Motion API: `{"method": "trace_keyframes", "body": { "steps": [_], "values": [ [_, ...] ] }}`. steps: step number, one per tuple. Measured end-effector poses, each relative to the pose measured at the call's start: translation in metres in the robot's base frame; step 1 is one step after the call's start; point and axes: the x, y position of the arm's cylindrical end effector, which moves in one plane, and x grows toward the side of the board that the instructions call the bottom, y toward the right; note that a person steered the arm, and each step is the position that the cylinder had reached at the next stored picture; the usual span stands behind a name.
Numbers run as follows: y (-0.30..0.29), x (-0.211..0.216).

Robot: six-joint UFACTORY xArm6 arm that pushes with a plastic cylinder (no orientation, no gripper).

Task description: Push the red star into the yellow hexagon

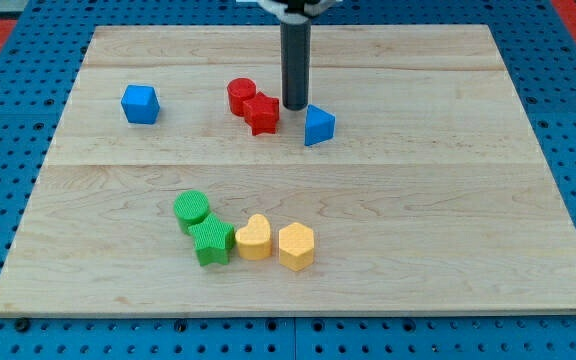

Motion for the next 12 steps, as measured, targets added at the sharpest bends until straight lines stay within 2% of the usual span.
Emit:
{"method": "trace_keyframes", "body": {
  "steps": [1, 2, 3, 4, 5, 6, 7, 8, 9, 11, 12],
  "values": [
    [-0.034, -0.007],
    [-0.079, 0.033],
    [-0.092, 0.082],
    [-0.089, 0.065],
    [-0.054, 0.059],
    [-0.017, 0.116],
    [-0.025, 0.165],
    [0.003, 0.168],
    [0.084, 0.147],
    [0.095, 0.050],
    [0.095, 0.021]
  ]
}}
